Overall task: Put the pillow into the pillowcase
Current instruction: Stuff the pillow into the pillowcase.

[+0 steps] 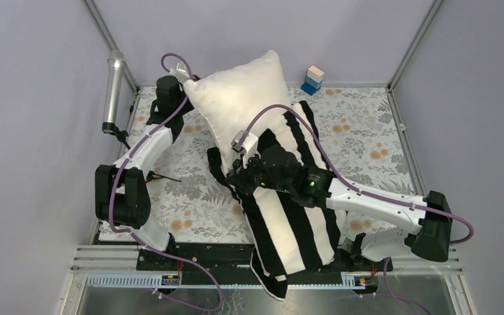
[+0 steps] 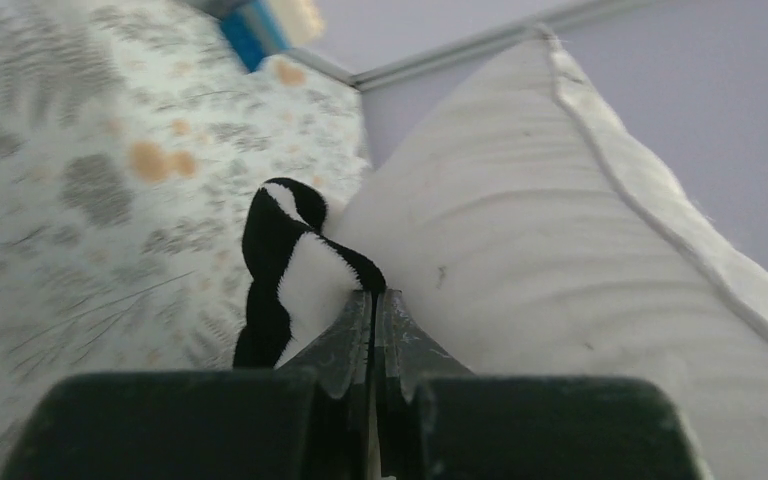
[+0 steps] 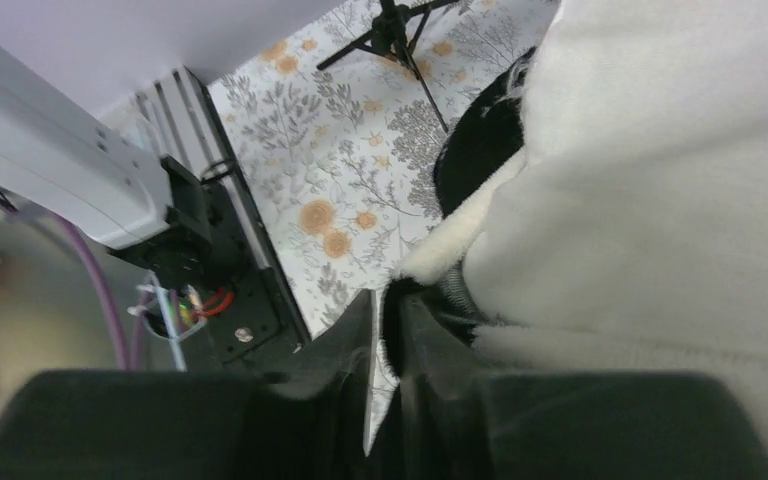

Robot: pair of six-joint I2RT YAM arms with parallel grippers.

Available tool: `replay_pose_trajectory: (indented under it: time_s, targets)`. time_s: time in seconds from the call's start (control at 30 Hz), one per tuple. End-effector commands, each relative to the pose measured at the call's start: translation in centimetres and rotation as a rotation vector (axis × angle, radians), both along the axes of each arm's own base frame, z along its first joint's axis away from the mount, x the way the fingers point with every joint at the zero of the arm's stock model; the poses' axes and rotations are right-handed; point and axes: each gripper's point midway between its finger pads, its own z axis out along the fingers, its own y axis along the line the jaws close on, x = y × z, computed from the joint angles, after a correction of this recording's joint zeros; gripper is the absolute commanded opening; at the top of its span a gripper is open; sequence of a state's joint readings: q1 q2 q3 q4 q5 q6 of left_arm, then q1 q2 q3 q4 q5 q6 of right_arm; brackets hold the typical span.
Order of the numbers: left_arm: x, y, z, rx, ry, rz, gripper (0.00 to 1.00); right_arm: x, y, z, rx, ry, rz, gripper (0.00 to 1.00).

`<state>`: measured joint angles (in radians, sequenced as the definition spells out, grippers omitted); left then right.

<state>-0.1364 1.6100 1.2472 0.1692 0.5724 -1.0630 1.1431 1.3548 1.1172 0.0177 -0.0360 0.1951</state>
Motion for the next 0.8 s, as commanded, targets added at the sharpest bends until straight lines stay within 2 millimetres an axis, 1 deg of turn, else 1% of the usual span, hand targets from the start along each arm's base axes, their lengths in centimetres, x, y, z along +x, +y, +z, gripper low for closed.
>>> replay_pose_trajectory:
  time_s: [0.0,0.03,0.07,0.1,0.13,0.2,0.23,0.27,0.33,0.37,0.4,0.47,0.57,0.6,0.63,0.67,0.73,0.77]
  targets:
    - [-2.5,-1.7,11.6,-0.102,-0.479,-0.155,0.00,-2.2,-1.5,7.1,0.075,-0.046,0.021,0.39]
    - [-2.5,-1.6,12.1,-0.098,-0.500,-0.160,0.00,-1.3,-2.3,9.1,0.098,-0.075,-0.042,0.63]
    - [-2.5,-1.6,12.7,-0.092,-0.516,-0.163,0.00,-0.9,-3.0,10.7,0.118,-0.086,-0.080,0.80]
    - [-2.4,-1.7,12.9,-0.087,-0.525,-0.171,0.00,-0.5,-3.7,12.2,0.139,-0.099,-0.117,0.94]
    - [-2.5,-1.7,13.4,-0.085,-0.543,-0.184,0.00,0.0,-4.6,13.7,0.159,-0.111,-0.164,0.99]
    - [-2.8,-2.0,13.9,-0.099,-0.566,-0.223,0.00,1.4,-6.8,16.4,0.207,-0.125,-0.294,1.00]
    - [-3.1,-2.2,14.4,-0.107,-0.586,-0.246,0.00,2.1,-8.1,17.5,0.225,-0.129,-0.373,1.00]
    - [-3.0,-2.3,14.3,-0.113,-0.586,-0.260,0.00,2.9,-9.5,18.4,0.232,-0.134,-0.451,1.00]
    - [-3.0,-2.5,14.1,-0.112,-0.581,-0.274,0.00,4.5,-12.4,19.3,0.205,-0.154,-0.614,1.00]
    - [-3.0,-2.5,14.1,-0.110,-0.587,-0.281,0.00,5.6,-14.3,19.6,0.187,-0.168,-0.720,1.00]
    - [-3.0,-2.6,14.1,-0.110,-0.588,-0.286,0.00,6.7,-15.9,19.5,0.164,-0.173,-0.801,1.00]
    - [-3.0,-2.6,14.2,-0.111,-0.589,-0.288,0.00,9.4,-19.4,19.1,0.175,-0.094,-0.919,1.00]
    - [-3.1,-2.7,14.4,-0.112,-0.593,-0.297,0.00,12.3,-23.0,17.9,0.210,0.014,-0.982,1.00]
    - [-3.1,-2.7,14.5,-0.111,-0.593,-0.299,0.00,12.9,-23.6,17.6,0.211,0.039,-1.000,0.98]
    - [-3.1,-2.7,14.6,-0.111,-0.594,-0.299,0.00,13.5,-23.9,17.1,0.207,0.063,-1.004,0.95]
    - [-3.1,-2.7,14.7,-0.111,-0.597,-0.299,0.00,14.3,-24.0,16.4,0.202,0.092,-1.007,0.90]
    - [-3.2,-2.7,15.0,-0.113,-0.600,-0.302,0.00,15.9,-23.8,14.9,0.228,0.189,-0.981,0.72]
    - [-3.2,-2.7,15.1,-0.114,-0.602,-0.302,0.00,16.5,-23.5,14.4,0.250,0.237,-0.959,0.68]
